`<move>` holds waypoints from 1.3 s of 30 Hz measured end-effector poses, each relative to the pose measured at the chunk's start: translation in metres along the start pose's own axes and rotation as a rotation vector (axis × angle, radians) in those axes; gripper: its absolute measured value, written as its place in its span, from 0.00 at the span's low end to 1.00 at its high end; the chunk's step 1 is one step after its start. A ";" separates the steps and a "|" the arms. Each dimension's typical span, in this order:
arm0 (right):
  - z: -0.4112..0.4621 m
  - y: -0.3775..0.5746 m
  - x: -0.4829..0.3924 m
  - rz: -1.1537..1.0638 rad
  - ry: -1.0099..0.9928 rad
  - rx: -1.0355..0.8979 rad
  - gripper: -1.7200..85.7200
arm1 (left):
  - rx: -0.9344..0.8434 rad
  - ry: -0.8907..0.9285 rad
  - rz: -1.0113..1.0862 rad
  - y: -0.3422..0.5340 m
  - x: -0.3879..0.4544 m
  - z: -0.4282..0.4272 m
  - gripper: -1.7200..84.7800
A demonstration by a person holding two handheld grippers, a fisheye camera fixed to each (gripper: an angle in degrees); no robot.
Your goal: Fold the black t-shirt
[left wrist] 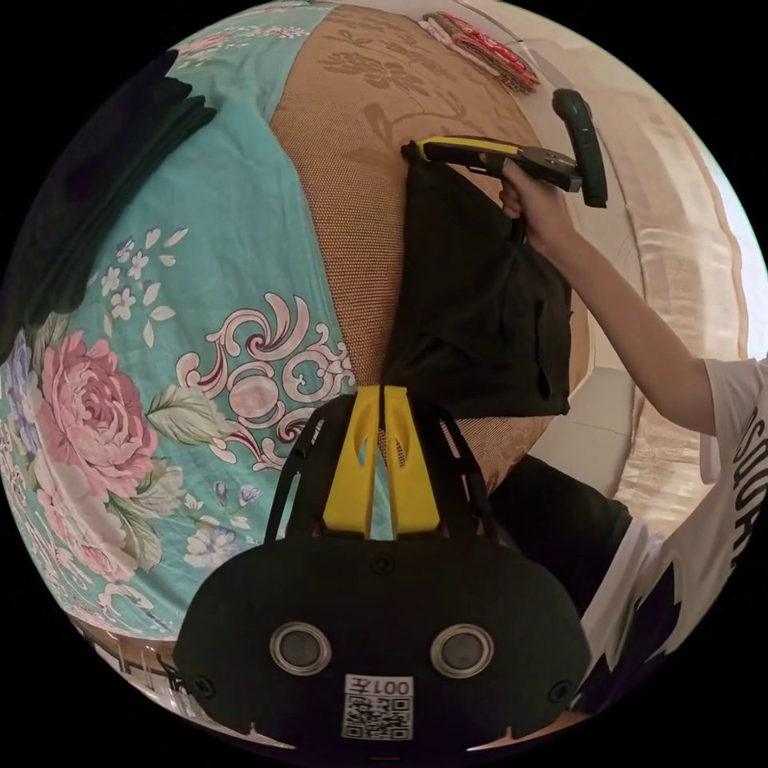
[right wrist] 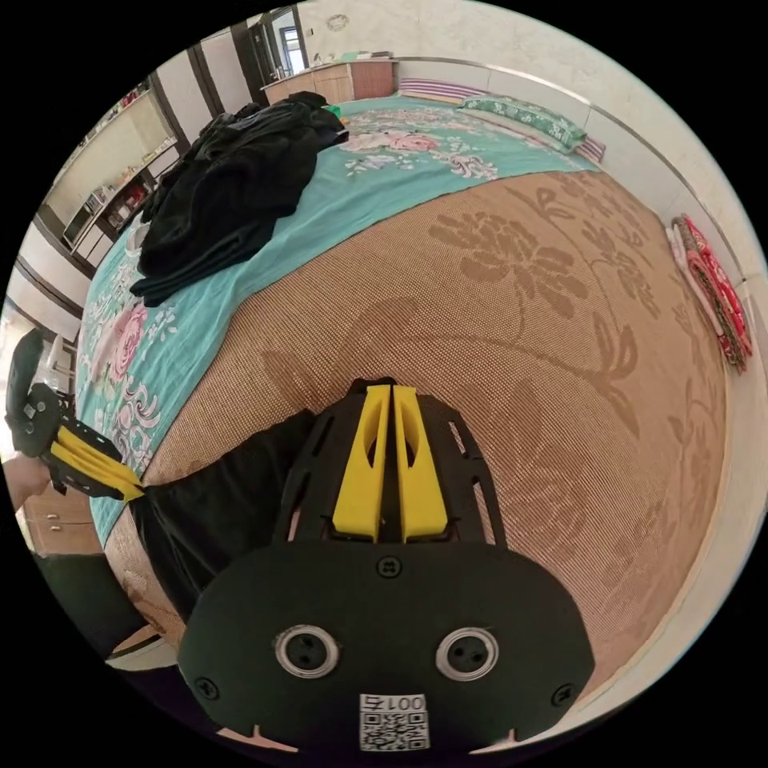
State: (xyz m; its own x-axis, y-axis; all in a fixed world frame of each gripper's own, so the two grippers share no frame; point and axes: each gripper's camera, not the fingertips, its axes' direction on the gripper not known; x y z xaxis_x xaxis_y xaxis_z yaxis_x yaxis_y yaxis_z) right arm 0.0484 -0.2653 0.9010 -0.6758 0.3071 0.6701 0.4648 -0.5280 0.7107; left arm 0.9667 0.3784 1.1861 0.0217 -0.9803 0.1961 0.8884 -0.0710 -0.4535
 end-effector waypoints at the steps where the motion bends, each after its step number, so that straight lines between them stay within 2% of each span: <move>1: -0.004 0.001 0.002 -0.006 -0.020 0.005 0.03 | 0.011 0.014 -0.010 0.005 0.004 0.004 0.01; 6: -0.064 0.051 0.016 0.097 -0.089 0.071 0.05 | 0.047 -0.060 -0.017 0.025 0.042 0.010 0.03; 8: -0.081 0.075 0.014 0.123 -0.130 0.049 0.06 | 0.059 -0.155 0.014 0.033 0.070 0.013 0.04; 12: -0.113 0.134 -0.029 0.154 -0.186 0.008 0.04 | 0.108 -0.267 0.101 0.037 0.119 0.025 0.04; 18: -0.114 0.164 -0.101 0.104 -0.108 -0.047 0.03 | 0.200 -0.309 0.274 0.014 0.186 0.064 0.02; 22: -0.096 0.173 -0.115 0.118 -0.001 -0.172 0.02 | 0.111 -0.419 0.329 -0.017 0.206 0.113 0.01; 26: -0.108 0.202 -0.117 0.202 -0.067 -0.147 0.02 | 0.048 -0.443 0.339 -0.023 0.220 0.145 0.01; 29: -0.130 0.219 -0.116 0.217 -0.014 -0.113 0.02 | 0.050 -0.497 0.346 -0.014 0.242 0.159 0.01; 31: -0.156 0.239 -0.107 0.303 0.068 -0.060 0.03 | 0.057 -0.536 0.329 -0.006 0.257 0.165 0.01; 34: -0.197 0.293 -0.071 0.552 0.156 -0.043 0.04 | 0.084 -0.536 0.333 0.016 0.285 0.171 0.01; 36: -0.220 0.347 -0.034 0.702 0.184 -0.064 0.06 | 0.082 -0.498 0.333 0.032 0.302 0.177 0.01; 39: -0.237 0.397 0.012 0.778 0.184 -0.045 0.10 | 0.025 -0.355 0.429 0.056 0.346 0.203 0.02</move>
State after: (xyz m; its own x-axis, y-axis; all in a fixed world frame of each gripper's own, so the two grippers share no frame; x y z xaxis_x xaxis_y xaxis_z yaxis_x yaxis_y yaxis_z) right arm 0.0886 -0.6588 1.1404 -0.2524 -0.2961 0.9212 0.8206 -0.5700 0.0416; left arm 1.1169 0.0731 1.4055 0.5331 -0.7978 0.2817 0.7765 0.3293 -0.5372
